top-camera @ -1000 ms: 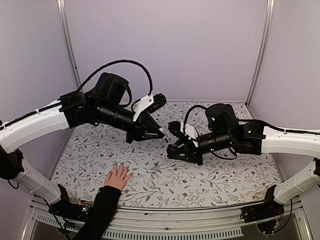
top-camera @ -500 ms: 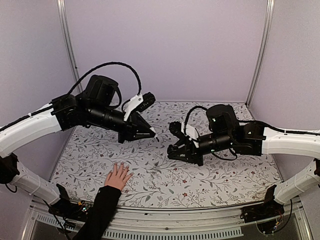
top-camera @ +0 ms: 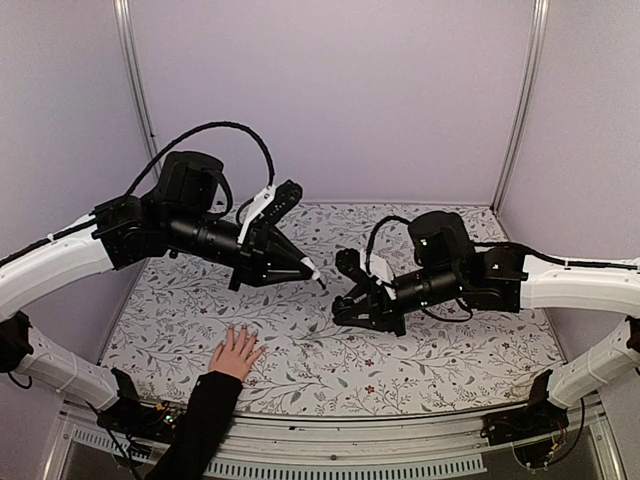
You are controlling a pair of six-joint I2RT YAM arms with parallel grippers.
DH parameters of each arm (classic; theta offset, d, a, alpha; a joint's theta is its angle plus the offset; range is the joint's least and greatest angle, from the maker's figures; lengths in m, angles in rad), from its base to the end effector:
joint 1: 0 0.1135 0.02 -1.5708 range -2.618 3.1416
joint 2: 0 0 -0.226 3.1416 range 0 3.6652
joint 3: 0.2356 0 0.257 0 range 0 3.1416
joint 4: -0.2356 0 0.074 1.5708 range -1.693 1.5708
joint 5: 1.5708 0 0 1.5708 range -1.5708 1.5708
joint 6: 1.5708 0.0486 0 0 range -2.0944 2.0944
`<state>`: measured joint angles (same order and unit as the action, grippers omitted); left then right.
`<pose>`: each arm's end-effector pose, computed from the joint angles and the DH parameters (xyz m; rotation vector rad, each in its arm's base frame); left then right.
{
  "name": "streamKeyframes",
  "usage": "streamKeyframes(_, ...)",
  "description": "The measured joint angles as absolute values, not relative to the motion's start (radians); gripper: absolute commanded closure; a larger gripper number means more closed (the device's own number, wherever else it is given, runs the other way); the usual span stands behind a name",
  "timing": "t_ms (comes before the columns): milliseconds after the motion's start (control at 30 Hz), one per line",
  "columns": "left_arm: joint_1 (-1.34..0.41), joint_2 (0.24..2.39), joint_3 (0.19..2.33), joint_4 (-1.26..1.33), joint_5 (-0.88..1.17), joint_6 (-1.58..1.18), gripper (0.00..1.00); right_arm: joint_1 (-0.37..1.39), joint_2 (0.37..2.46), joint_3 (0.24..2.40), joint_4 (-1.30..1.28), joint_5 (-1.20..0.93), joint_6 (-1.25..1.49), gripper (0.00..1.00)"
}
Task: Paint the nails
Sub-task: Remove the nail polish.
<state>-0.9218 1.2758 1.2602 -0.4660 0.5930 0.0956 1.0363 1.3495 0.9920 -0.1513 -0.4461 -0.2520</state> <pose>0.1635 -0.2605 0.3329 1.3722 1.6569 -1.1063 0.1492 0.2933 0.2453 -1.5158 1.5428 0.9305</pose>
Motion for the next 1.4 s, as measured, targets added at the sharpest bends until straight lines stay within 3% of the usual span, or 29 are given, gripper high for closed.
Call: streamKeyframes(1400,-0.969,1.377,1.281,-0.467,0.601,0.126,1.00,1.047,1.359,0.992,-0.159,-0.477,-0.263,1.00)
